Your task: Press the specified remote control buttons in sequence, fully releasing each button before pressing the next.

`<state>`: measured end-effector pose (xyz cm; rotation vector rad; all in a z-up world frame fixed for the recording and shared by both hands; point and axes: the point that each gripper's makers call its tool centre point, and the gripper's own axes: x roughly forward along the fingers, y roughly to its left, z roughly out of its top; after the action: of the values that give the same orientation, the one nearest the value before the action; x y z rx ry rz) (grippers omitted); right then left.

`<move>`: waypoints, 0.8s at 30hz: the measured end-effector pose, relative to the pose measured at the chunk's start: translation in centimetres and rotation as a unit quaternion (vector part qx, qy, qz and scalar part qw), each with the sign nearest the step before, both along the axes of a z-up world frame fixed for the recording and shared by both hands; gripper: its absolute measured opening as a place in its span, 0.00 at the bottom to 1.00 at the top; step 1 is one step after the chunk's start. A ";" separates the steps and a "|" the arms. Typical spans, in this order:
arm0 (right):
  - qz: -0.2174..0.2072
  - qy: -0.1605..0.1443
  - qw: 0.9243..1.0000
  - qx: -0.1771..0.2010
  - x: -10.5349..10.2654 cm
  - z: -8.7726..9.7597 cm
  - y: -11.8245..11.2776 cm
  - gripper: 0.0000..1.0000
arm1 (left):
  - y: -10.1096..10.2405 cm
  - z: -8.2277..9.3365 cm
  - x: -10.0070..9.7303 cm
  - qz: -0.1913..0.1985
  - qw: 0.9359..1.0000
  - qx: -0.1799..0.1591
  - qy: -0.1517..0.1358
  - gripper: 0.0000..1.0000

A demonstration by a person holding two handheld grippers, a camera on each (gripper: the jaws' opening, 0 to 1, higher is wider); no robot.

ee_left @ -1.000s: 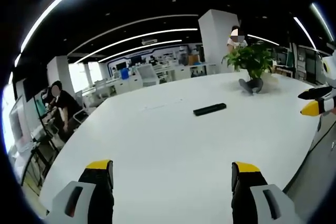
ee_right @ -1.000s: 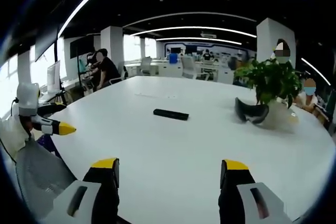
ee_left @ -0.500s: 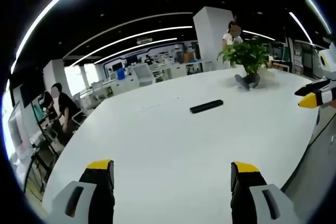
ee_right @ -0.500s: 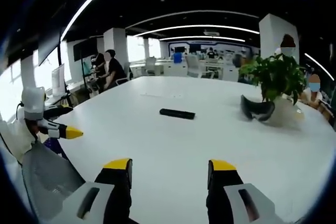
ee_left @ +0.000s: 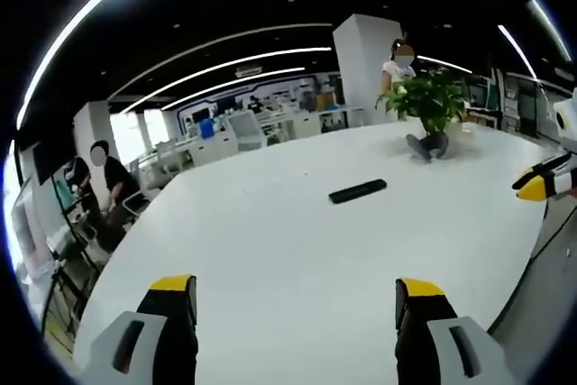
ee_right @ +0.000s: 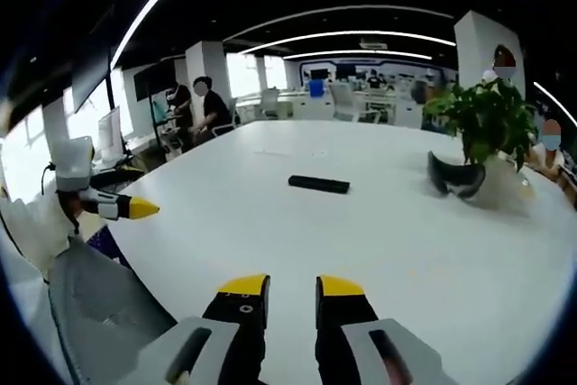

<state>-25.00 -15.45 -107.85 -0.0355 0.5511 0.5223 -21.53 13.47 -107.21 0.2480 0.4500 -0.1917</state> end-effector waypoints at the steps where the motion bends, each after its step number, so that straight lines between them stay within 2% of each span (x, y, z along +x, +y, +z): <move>1: 0.001 0.002 1.000 0.001 0.0 0.0 0.0 0.16 | -0.1 0.1 0.2 -0.005 1.000 0.004 0.001 0.94; 4: 0.001 0.005 1.000 0.000 -0.1 -0.1 0.0 0.11 | -0.8 0.5 0.8 -0.024 0.999 0.022 -0.002 0.94; 8: 0.000 0.014 1.000 -0.007 -0.2 -0.4 -0.1 0.03 | -1.3 0.6 1.7 -0.037 0.999 0.022 0.000 0.94; 24: 0.006 0.037 0.999 -0.011 -0.5 -1.1 0.1 0.00 | -3.7 2.4 8.3 -0.110 0.992 0.049 -0.019 0.92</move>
<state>-25.48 -15.37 -108.95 -0.0409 0.6298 0.5306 -13.24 9.76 -104.80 0.3986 0.3939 -0.3811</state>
